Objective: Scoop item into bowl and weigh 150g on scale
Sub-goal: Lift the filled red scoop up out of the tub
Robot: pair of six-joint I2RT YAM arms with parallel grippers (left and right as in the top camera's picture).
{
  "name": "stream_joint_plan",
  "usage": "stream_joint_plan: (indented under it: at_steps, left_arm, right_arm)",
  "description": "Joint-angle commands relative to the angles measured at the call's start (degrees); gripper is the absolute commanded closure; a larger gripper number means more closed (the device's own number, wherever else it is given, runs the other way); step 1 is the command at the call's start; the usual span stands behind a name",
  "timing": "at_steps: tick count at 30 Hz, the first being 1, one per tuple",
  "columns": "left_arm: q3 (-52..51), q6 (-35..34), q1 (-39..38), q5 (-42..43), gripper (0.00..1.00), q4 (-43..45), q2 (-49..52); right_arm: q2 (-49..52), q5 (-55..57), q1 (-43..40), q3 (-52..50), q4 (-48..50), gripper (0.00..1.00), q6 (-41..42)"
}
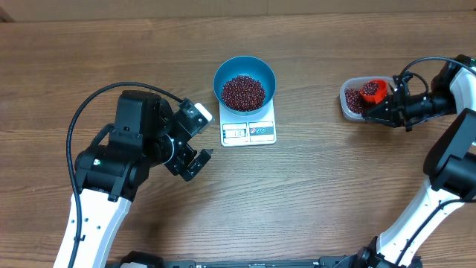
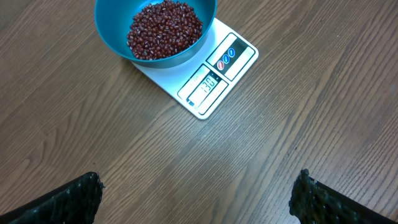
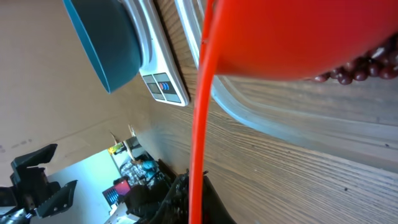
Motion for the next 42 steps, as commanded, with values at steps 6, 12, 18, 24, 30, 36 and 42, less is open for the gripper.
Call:
stream_joint_plan:
  at_steps: [6, 12, 18, 24, 30, 36, 42]
  left_arm:
    - [1.3, -0.6, 0.2, 0.0, 0.0, 0.2, 0.1]
    - [1.3, -0.6, 0.2, 0.0, 0.0, 0.2, 0.1]
    - [1.3, -0.6, 0.2, 0.0, 0.0, 0.2, 0.1]
    - [1.3, -0.6, 0.2, 0.0, 0.0, 0.2, 0.1]
    - [1.3, -0.6, 0.2, 0.0, 0.0, 0.2, 0.1]
    - [1.3, -0.6, 0.2, 0.0, 0.0, 0.2, 0.1]
    - [1.3, -0.6, 0.2, 0.0, 0.0, 0.2, 0.1]
  right_arm:
    - [-0.1, -5.2, 0.6, -0.3, 0.0, 0.96, -2.6]
    - [-0.1, -7.3, 2.5, -0.3, 0.0, 0.96, -2.5]
    - [-0.2, -9.6, 4.9, -0.3, 0.0, 0.96, -2.4]
    - [-0.2, -12.0, 7.3, -0.3, 0.0, 0.96, -2.4]
    - [-0.2, -13.1, 10.6, -0.2, 0.0, 0.96, -2.6]
    - [-0.3, -15.6, 14.7, -0.1, 0.0, 0.96, -2.6]
    - [-1.8, -17.3, 17.7, 0.9, 0.0, 0.96, -2.6]
